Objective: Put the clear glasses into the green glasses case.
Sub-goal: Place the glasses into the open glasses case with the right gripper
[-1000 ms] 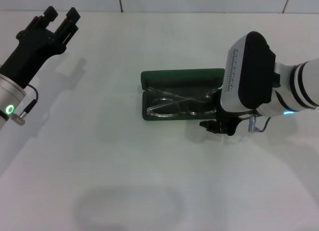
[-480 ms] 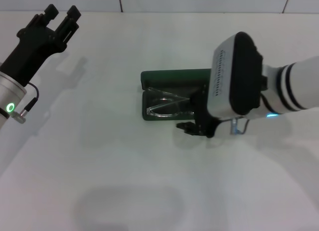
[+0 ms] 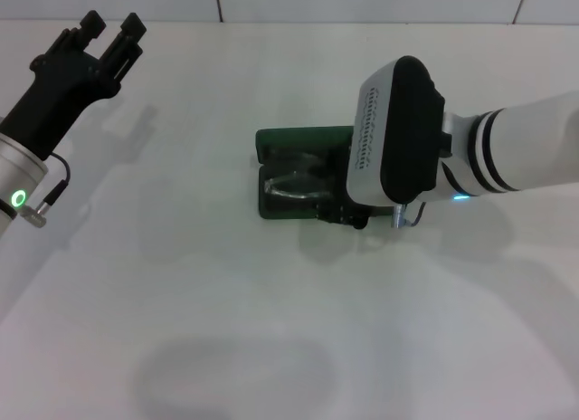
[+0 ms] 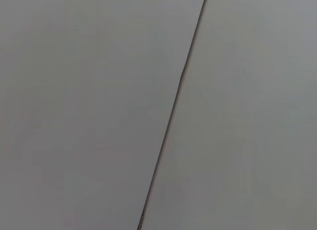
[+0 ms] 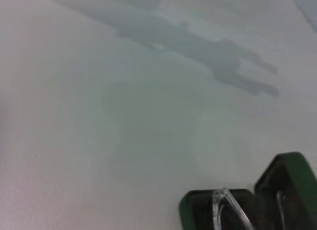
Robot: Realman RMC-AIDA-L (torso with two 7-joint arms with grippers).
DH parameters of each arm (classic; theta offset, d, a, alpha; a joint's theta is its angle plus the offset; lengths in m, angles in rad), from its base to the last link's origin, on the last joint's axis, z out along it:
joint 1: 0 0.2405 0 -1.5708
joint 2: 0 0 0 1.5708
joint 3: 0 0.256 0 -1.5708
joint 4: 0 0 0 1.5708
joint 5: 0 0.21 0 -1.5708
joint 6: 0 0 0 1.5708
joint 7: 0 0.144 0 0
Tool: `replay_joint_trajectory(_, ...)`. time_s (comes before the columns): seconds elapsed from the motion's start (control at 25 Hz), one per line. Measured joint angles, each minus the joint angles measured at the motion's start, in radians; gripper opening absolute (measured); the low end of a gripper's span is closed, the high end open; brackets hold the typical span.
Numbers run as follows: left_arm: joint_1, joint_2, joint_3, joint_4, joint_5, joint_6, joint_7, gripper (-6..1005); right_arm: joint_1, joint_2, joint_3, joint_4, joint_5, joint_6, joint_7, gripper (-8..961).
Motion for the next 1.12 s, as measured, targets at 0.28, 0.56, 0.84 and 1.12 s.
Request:
replay_joint_trajectory(0.28, -0.001, 0.003, 0.000, 0.000, 0.000, 0.000, 0.000, 645, -0.015, -0.004, 0.010, -0.031, -0.003, -0.031, 0.001, 403)
replay_joint_trajectory(0.56, -0.005, 0.005, 0.000, 0.000, 0.000, -0.005, 0.000, 645, -0.071, -0.007, 0.080, -0.123, -0.007, -0.157, -0.008, 403)
replay_joint_trajectory(0.84, -0.009, 0.006, 0.000, 0.000, 0.000, -0.008, 0.000, 645, -0.073, -0.006, 0.122, -0.105, -0.011, -0.133, -0.009, 404)
replay_joint_trajectory(1.12, -0.006, 0.007, 0.000, 0.000, 0.000, -0.008, -0.004, 646, -0.043, -0.002, 0.114, -0.063, -0.011, -0.106, -0.007, 404)
